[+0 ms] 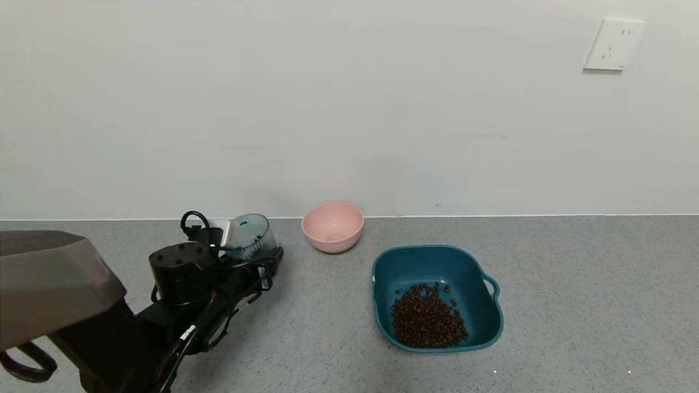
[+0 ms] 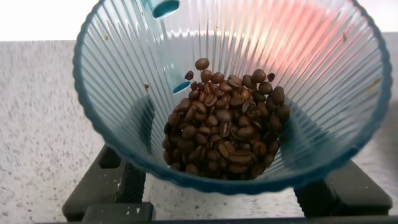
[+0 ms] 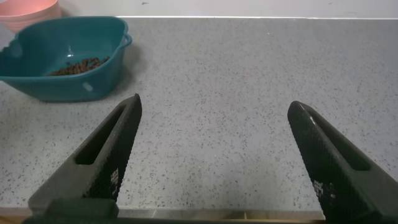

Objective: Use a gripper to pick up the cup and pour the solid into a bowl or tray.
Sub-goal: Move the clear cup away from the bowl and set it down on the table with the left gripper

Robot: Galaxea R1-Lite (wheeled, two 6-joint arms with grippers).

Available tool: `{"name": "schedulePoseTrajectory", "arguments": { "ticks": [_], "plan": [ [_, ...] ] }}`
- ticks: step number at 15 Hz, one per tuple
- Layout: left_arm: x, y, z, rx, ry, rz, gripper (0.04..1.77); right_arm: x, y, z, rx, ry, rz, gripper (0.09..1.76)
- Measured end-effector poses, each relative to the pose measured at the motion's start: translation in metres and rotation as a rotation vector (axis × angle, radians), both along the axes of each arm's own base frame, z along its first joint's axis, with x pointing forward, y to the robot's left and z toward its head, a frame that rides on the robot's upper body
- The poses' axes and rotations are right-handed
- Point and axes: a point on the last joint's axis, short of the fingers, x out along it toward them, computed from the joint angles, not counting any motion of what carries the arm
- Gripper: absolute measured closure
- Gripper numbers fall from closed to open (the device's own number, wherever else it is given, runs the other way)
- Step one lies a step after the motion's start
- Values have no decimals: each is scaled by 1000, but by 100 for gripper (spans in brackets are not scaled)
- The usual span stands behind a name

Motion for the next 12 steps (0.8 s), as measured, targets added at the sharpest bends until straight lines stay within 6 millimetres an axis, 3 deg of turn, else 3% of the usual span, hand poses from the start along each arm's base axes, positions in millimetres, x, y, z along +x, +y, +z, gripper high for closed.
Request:
{"name": "schedulePoseTrajectory", "arguments": {
  "ticks": [6, 12],
  "plan": [
    [23, 5, -35, 25, 76, 32, 52, 0, 0, 0, 0, 0, 0, 14],
    [31, 9, -47, 32, 99, 42, 52, 0, 0, 0, 0, 0, -1, 14]
  ]
}}
